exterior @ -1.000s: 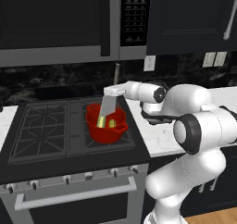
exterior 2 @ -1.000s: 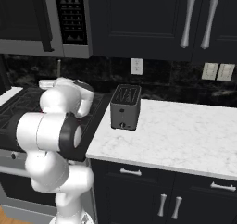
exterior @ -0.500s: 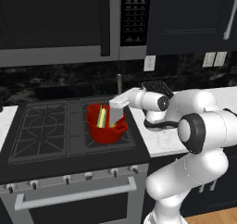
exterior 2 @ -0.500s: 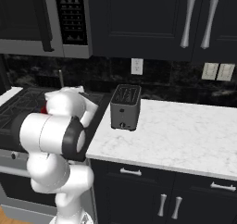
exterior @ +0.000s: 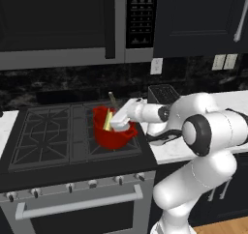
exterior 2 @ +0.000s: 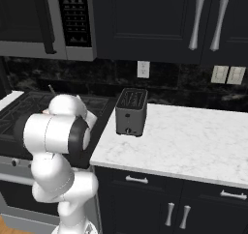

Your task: Put the corn and cucumber in the pot. Retrieve the spatula and lightly stir the vegetables in the pot.

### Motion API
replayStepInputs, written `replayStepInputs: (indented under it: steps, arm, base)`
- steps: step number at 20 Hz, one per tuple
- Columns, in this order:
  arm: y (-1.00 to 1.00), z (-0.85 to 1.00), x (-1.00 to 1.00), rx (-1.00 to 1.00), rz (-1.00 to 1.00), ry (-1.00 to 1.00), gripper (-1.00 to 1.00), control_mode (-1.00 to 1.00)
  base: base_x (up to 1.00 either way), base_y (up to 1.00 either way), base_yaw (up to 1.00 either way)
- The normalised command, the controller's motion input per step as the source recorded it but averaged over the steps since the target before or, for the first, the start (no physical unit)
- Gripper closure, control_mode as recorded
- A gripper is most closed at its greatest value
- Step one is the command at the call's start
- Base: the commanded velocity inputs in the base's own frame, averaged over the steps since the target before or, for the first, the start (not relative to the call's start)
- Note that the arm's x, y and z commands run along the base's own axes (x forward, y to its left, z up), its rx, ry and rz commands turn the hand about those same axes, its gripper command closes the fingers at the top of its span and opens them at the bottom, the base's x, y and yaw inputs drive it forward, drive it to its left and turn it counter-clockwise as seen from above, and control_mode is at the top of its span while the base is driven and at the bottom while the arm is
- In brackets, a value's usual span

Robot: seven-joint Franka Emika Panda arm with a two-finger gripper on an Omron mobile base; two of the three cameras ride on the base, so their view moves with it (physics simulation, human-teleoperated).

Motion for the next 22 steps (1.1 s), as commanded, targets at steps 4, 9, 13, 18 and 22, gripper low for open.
replayStepInputs:
  steps: [4, 9, 13, 18, 22]
  arm:
    - [-0.21, -0.27, 0.65, 0.14, 0.53, -0.17, 1.00, -1.00]
    - [-0.43, 0.11, 0.26, 0.30, 0.49, -0.16, 1.00, -1.00]
    - [-0.61, 0.16, 0.03, 0.34, 0.44, -0.20, 1.00, -1.00]
    - [-0.86, -0.33, 0.00, 0.24, 0.44, -0.15, 1.00, -1.00]
    - [-0.99, -0.82, 0.13, 0.17, 0.42, -0.01, 1.00, -1.00]
  base:
    - [0.00, 0.00, 0.00]
    - [0.00, 0.00, 0.00]
    - [0.00, 0.00, 0.00]
    - [0.00, 0.00, 0.00]
    - [0.00, 0.00, 0.00]
